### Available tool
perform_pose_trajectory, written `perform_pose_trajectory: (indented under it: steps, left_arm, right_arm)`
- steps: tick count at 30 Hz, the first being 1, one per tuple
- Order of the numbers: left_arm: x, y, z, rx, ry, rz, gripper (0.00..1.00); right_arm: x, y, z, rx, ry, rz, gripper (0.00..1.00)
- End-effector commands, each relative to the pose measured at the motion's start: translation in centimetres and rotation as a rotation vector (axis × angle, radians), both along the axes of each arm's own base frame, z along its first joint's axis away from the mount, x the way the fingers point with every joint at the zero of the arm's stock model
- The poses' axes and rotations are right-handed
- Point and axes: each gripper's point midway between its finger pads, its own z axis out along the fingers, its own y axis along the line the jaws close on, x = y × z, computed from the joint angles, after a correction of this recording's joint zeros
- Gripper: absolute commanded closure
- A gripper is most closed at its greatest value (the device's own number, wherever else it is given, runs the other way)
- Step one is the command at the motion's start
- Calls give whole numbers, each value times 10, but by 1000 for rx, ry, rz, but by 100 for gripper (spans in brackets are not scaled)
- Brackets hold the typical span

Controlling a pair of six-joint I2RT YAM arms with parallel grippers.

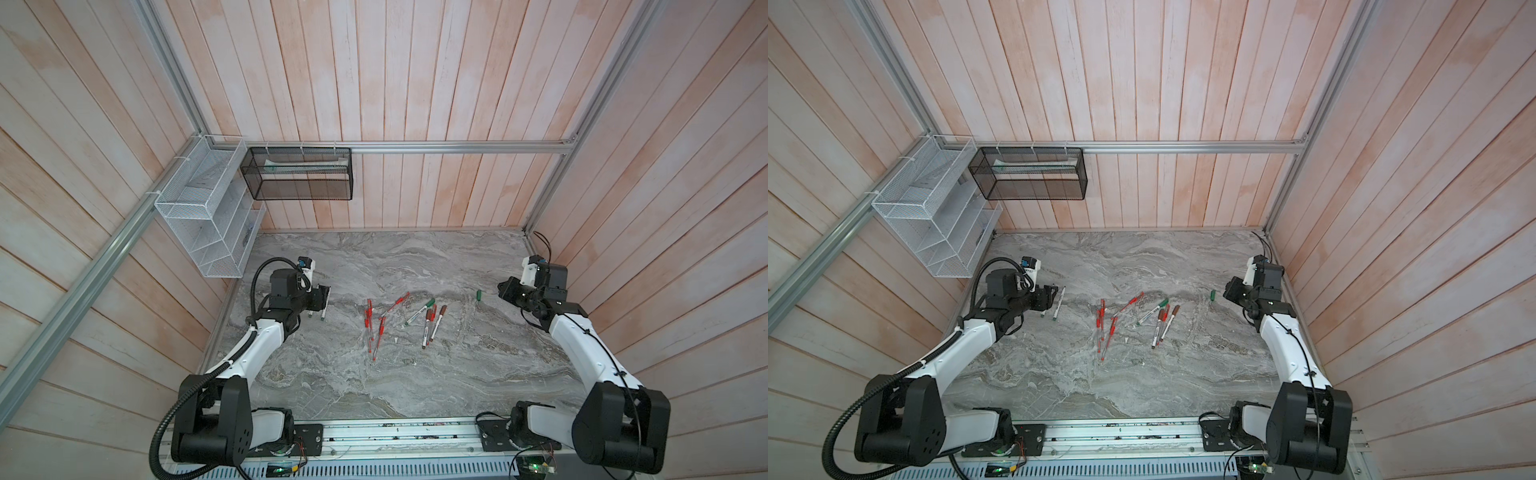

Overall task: Remove pen caps from pens
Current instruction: Place the pen cap to the middle-right of the table.

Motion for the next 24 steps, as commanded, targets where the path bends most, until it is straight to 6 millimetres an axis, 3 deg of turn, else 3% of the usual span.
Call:
perform_pose_trajectory:
  steps: [1, 6, 12, 18, 24]
  left_arm:
    - [2, 9, 15, 54, -91, -16, 28]
    - [-3, 8, 30, 8, -132, -64, 17]
    - [-6, 28, 41, -9, -172, -18, 5]
    - [-6, 39, 47, -13, -183, 5, 2]
    - [-8, 37, 42, -38, -166, -7, 2]
  right_arm:
    - [10, -11, -7, -58, 36, -9, 100]
    - [24, -15, -31, -73, 99, -5, 100]
    - [35, -14, -61, -76, 211, 40, 100]
    - [40, -9, -95, -70, 326, 90, 100]
    - [44, -8, -121, -115, 420, 108, 100]
